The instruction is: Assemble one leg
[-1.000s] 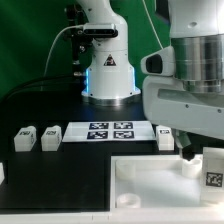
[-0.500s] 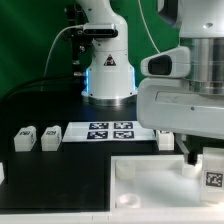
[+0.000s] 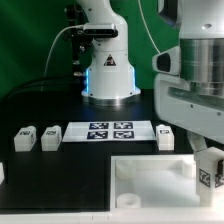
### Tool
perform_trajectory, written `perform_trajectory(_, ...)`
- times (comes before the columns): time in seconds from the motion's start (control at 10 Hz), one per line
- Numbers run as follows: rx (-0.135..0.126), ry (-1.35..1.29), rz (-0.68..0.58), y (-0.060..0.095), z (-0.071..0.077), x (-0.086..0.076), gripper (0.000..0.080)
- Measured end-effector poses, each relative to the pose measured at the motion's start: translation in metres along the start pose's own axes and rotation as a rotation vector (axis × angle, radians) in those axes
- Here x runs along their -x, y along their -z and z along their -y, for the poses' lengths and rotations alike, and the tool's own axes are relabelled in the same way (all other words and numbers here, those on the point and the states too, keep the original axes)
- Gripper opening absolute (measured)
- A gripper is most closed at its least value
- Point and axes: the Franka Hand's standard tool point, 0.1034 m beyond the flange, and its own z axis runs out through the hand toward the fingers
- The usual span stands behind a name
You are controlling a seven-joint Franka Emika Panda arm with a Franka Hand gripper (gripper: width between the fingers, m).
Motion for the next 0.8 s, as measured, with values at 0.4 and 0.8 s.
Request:
perform_trajectory(0.4,-0.086,-0.651,0.067,-0.0029,0.0032,0.0089,0.0292)
perform_trajectory(0.8,-0.083,-0.537,0.062,-0.0041,0.0022,0.0093,0.061)
